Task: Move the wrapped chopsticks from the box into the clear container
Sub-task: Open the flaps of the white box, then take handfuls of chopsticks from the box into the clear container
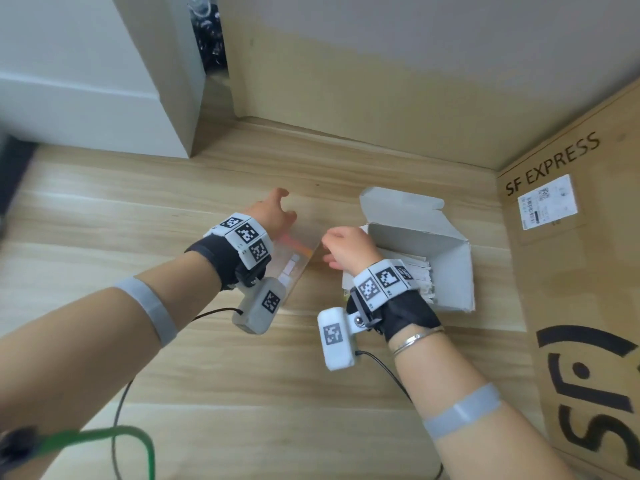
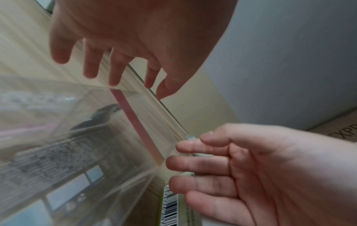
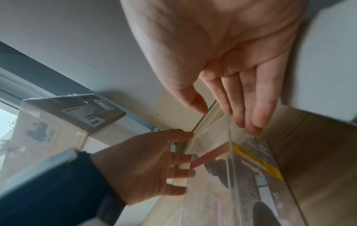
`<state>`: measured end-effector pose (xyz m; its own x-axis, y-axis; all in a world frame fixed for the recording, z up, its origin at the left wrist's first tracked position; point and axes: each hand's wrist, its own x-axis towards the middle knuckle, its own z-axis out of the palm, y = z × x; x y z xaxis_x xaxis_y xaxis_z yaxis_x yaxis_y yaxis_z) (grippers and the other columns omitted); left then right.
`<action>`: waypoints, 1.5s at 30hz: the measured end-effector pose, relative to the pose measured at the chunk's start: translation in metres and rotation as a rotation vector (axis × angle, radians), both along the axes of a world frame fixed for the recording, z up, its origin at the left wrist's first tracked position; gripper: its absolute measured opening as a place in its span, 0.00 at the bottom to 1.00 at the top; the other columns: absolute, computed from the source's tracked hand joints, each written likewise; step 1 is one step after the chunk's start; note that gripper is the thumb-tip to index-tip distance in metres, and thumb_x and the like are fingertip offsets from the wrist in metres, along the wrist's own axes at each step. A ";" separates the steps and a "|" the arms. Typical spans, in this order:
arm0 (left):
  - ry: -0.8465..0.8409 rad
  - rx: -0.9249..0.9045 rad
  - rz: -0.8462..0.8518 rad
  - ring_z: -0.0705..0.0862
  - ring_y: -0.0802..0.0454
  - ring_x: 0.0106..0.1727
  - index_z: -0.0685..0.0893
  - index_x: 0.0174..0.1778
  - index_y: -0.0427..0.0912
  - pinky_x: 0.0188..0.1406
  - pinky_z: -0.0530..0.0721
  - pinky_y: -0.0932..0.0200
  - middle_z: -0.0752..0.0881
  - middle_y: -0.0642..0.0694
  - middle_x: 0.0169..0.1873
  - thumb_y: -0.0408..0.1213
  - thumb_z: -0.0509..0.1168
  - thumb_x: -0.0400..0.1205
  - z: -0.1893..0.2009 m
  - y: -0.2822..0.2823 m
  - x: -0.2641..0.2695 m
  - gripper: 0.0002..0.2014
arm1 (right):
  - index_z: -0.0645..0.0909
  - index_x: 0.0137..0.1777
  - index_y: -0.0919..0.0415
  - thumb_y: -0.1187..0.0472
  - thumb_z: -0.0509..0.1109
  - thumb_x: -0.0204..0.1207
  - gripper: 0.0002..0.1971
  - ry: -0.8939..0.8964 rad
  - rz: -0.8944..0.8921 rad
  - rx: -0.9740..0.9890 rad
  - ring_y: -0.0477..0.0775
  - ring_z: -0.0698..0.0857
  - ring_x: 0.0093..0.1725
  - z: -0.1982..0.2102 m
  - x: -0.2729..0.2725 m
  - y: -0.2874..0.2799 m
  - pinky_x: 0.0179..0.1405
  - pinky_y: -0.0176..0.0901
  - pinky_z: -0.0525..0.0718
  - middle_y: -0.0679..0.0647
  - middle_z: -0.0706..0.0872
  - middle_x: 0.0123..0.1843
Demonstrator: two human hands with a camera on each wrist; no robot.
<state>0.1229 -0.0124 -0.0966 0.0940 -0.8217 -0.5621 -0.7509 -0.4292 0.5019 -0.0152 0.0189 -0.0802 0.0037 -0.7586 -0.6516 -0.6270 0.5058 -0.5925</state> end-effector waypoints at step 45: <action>0.107 -0.132 -0.218 0.80 0.40 0.64 0.72 0.73 0.42 0.60 0.77 0.56 0.69 0.37 0.72 0.33 0.59 0.81 0.062 0.028 -0.098 0.22 | 0.79 0.36 0.56 0.61 0.57 0.81 0.14 -0.024 0.045 -0.087 0.51 0.83 0.32 0.029 -0.102 -0.003 0.34 0.38 0.81 0.52 0.83 0.36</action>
<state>0.0250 0.0153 -0.0343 -0.1479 -0.8830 -0.4455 -0.7579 -0.1883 0.6246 -0.1174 0.0160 -0.0512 0.0538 -0.8111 -0.5824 -0.6330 0.4233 -0.6481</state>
